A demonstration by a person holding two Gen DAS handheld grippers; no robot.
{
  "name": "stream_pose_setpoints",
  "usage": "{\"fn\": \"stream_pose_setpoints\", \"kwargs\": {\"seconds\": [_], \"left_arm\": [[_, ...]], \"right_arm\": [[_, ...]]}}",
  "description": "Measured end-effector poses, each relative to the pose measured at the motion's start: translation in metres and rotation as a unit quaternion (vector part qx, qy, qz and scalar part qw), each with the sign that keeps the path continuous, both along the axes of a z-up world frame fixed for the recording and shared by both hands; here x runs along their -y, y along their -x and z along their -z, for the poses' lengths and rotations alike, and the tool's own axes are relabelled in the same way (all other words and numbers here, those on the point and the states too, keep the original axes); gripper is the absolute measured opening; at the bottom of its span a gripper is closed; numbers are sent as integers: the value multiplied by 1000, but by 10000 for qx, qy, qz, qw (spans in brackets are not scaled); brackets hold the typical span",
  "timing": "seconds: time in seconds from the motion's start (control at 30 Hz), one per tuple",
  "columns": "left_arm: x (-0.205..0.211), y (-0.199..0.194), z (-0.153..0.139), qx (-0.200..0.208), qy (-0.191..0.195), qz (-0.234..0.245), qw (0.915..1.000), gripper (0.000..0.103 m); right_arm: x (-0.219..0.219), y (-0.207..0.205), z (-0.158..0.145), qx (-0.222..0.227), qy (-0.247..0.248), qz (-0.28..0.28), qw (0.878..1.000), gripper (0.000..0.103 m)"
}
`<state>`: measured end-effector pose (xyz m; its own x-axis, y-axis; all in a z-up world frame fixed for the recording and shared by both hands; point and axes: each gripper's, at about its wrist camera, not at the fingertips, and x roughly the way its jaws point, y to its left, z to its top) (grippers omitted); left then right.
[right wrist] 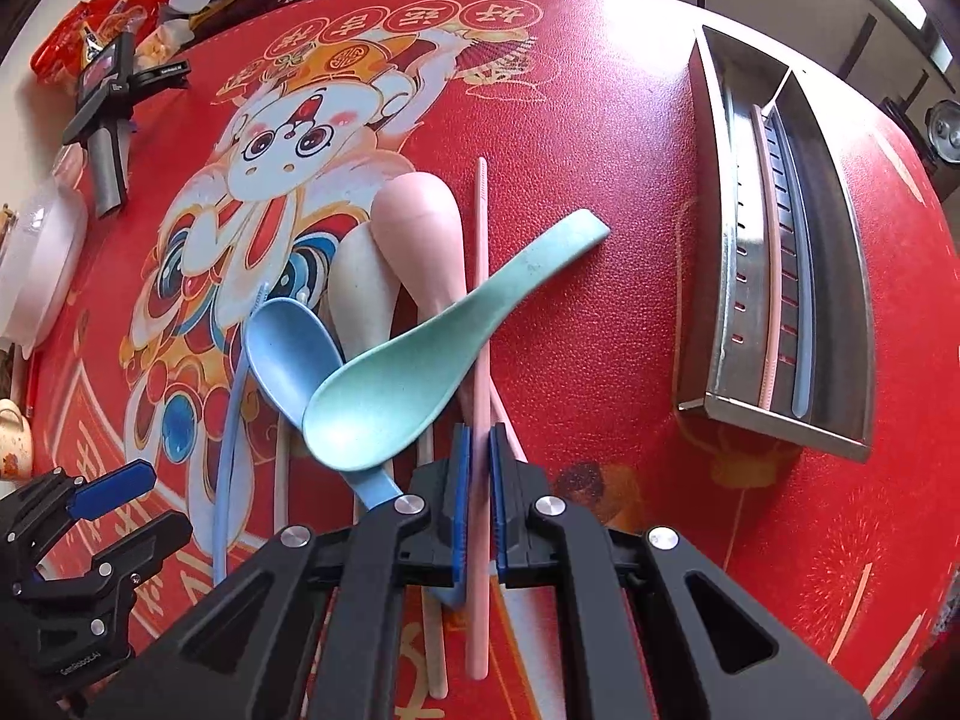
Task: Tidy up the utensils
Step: 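Grasp a blue chopstick with the left tool while the right tool holds the pink chopstick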
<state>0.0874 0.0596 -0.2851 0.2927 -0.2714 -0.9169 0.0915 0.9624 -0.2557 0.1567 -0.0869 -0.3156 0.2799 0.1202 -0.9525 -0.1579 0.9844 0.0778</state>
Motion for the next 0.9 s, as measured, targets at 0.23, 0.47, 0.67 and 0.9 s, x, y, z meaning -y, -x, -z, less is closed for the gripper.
{"fn": "stream_pose_setpoints", "kwargs": {"seconds": [0.23, 0.47, 0.67, 0.9], "left_arm": [[10, 4, 4, -55, -60, 34, 10000, 48], [22, 8, 13, -108, -372, 98, 9992, 39], [31, 12, 13, 59, -815, 98, 9966, 34], [44, 18, 15, 335, -1232, -30, 9918, 35]], "right_arm": [[18, 23, -4, -115, -364, 207, 9991, 7], [38, 48, -5, -137, -723, 403, 9965, 7], [46, 60, -8, -119, -939, 405, 9947, 7], [60, 73, -5, -192, -819, 474, 9953, 7]]}}
